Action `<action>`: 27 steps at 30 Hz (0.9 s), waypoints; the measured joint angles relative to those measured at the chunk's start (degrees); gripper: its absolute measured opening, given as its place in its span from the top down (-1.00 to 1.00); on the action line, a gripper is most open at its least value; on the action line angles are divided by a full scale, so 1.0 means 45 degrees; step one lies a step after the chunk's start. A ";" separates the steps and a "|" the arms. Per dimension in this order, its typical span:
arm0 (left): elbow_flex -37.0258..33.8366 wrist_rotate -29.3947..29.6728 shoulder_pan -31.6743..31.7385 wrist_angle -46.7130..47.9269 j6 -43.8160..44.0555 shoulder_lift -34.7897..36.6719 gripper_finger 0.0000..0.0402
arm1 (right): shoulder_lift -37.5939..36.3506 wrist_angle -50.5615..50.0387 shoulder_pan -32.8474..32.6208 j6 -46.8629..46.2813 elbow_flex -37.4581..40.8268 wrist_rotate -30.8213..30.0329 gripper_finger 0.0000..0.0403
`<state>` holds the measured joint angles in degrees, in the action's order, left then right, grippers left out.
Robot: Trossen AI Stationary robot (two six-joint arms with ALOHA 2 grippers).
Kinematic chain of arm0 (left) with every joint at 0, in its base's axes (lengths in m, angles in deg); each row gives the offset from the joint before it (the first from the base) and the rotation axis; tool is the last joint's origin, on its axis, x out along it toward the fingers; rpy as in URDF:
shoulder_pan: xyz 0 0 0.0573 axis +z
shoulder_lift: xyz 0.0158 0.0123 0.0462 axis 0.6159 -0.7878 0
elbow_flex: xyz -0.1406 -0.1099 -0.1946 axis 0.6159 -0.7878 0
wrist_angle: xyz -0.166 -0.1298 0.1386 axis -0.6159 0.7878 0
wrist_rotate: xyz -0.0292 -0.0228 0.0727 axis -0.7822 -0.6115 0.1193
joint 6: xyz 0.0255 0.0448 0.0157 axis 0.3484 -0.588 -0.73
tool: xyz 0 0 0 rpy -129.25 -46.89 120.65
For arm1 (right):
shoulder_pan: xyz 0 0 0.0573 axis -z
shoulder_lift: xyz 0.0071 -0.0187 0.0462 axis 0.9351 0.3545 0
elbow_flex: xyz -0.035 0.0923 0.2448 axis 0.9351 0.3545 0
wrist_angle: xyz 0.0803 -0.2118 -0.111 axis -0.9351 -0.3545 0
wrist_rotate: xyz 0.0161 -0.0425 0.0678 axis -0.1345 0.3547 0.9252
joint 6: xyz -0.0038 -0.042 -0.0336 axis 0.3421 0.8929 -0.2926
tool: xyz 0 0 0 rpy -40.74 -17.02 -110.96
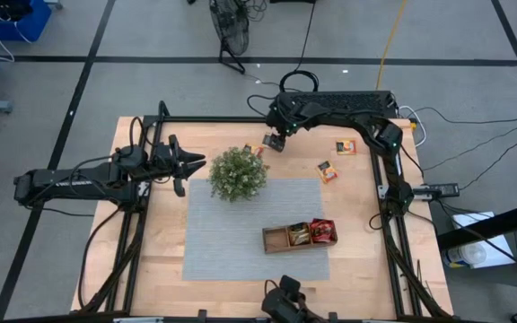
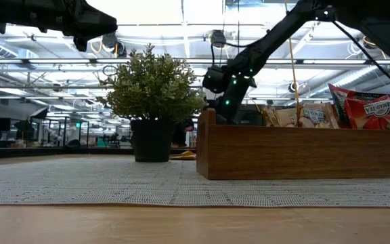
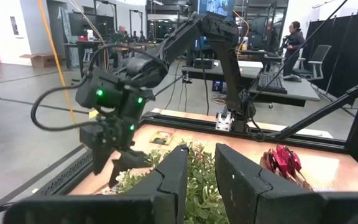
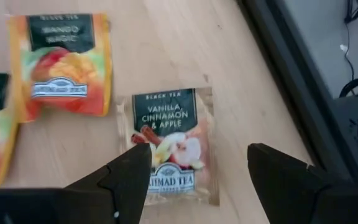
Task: Pick & Place Tea
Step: Put the apple tea sachet into the brown organizer
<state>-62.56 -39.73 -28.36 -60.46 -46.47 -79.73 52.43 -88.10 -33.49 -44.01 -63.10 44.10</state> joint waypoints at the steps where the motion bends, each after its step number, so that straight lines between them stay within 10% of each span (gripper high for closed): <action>1: 0.0000 0.0005 0.0002 0.0000 0.0001 0.0000 0.56 | 0.0119 0.0137 0.0000 0.0014 0.0005 0.0021 -0.22; 27: 0.0000 0.0004 0.0002 0.0001 -0.0003 0.0000 0.56 | 0.0312 -0.3737 -0.0357 0.0014 0.0191 0.0262 -0.22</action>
<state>-62.56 -39.72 -28.35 -60.45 -46.49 -79.73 53.84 -104.92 -35.10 -43.95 -62.24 45.28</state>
